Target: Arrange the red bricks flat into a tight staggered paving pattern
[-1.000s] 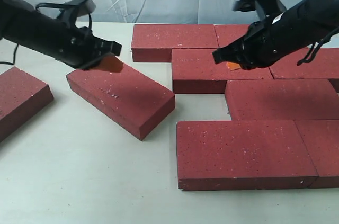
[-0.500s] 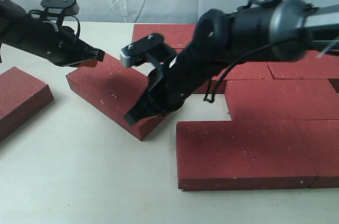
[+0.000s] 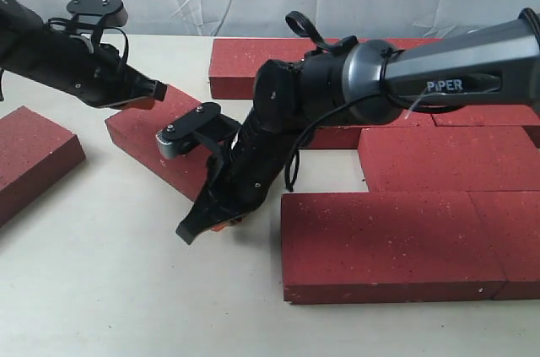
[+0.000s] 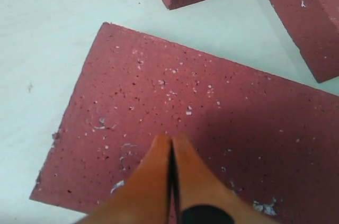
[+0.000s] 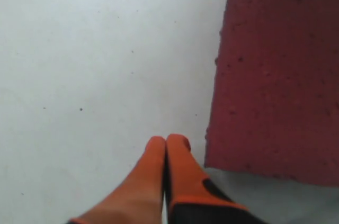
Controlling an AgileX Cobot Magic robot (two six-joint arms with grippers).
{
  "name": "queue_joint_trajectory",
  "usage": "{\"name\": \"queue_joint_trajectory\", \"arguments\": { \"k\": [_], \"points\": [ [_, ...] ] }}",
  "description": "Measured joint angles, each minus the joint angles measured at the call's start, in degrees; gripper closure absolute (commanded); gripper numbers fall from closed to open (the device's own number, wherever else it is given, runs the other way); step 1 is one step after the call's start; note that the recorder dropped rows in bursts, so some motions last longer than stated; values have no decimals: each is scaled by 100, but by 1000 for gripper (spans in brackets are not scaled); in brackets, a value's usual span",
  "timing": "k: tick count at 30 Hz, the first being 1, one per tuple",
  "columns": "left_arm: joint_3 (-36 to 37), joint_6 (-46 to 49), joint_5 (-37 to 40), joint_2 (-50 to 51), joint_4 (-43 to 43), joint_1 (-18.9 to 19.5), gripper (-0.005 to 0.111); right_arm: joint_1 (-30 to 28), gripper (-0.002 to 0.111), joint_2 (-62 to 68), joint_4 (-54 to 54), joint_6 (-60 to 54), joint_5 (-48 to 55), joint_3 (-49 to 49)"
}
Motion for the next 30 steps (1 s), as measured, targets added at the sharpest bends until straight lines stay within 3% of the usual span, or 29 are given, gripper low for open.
{"name": "queue_joint_trajectory", "arguments": {
  "k": [13,21,30],
  "points": [
    [61,0,-68,13,205,121,107,-53,109,0,-1472,1325,51,0],
    [61,0,-1002,29,288,629,107,-244,109,-10,-1611,1519,143,0],
    [40,0,-1617,662,288,650,107,-264,109,-10,-1533,1531,225,0]
  ]
}}
